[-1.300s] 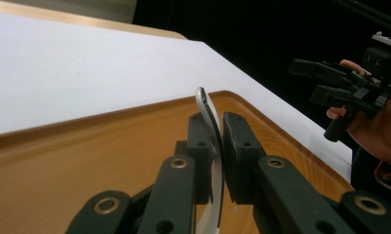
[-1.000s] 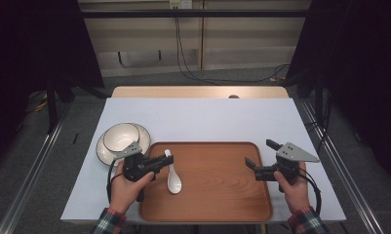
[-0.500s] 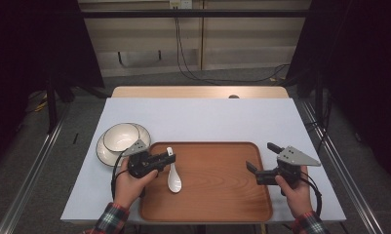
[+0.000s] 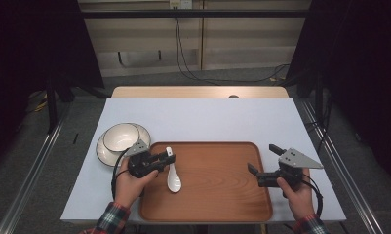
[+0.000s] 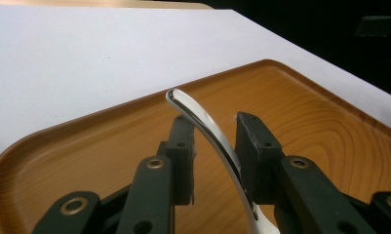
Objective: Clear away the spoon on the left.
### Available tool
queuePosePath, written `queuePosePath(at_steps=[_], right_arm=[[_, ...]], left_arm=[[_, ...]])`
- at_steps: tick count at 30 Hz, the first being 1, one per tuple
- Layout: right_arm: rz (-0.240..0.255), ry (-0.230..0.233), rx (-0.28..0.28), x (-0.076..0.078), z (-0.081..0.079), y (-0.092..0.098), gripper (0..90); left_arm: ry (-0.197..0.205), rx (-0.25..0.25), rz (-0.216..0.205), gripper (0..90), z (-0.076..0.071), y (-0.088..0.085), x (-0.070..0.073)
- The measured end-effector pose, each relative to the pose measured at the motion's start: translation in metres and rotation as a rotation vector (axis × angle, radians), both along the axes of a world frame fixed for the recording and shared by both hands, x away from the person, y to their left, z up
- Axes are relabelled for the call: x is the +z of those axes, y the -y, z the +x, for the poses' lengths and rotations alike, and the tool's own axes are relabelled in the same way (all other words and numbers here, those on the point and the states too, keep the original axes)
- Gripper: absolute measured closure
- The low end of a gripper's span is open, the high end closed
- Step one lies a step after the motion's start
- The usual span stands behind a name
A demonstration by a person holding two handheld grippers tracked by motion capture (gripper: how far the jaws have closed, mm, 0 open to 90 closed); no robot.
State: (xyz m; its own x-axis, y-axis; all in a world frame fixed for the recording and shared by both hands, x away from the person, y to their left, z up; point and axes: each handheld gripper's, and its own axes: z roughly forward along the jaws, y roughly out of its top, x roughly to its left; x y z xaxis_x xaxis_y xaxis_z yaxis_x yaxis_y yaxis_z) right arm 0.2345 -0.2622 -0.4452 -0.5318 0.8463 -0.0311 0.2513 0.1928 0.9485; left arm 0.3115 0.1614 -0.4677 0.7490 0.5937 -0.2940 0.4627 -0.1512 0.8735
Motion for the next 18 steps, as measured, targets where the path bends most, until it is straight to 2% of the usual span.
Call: queuePosePath(at_steps=[3, 7, 10, 12, 13, 14, 15, 18], right_arm=[[-0.004, 0.002, 0.005, 0.0011, -0.0023, 0.0002, 0.3], [-0.001, 0.008, -0.001, 0.0022, -0.0040, 0.0007, 0.3], [-0.005, 0.009, -0.001, 0.0023, -0.0038, 0.0011, 0.3], [-0.009, 0.011, 0.003, 0.0022, -0.0034, 0.0014, 0.3], [-0.010, 0.010, 0.000, 0.0024, -0.0034, 0.0011, 0.3], [-0.010, 0.011, -0.003, 0.0025, -0.0031, 0.0007, 0.3], [-0.012, 0.011, 0.004, 0.0024, -0.0029, 0.0003, 0.3], [-0.011, 0.011, 0.002, 0.0022, -0.0016, -0.0002, 0.3]], left_arm=[[0.016, 0.024, 0.032, 66.6, -0.0019, 0.0002, 0.0023], [0.035, 0.014, 0.040, 65.0, -0.0027, -0.0031, 0.0025], [0.033, 0.018, 0.040, 64.8, -0.0027, -0.0032, 0.0018], [0.035, 0.035, 0.050, 64.6, -0.0035, -0.0028, 0.0011], [0.037, 0.023, 0.051, 64.1, -0.0033, -0.0037, 0.0007], [0.044, 0.036, 0.066, 63.6, -0.0042, -0.0040, 0.0008], [0.042, 0.024, 0.058, 63.3, -0.0043, -0.0046, 0.0002], [0.047, 0.040, 0.070, 63.0, -0.0054, -0.0065, 0.0004]])
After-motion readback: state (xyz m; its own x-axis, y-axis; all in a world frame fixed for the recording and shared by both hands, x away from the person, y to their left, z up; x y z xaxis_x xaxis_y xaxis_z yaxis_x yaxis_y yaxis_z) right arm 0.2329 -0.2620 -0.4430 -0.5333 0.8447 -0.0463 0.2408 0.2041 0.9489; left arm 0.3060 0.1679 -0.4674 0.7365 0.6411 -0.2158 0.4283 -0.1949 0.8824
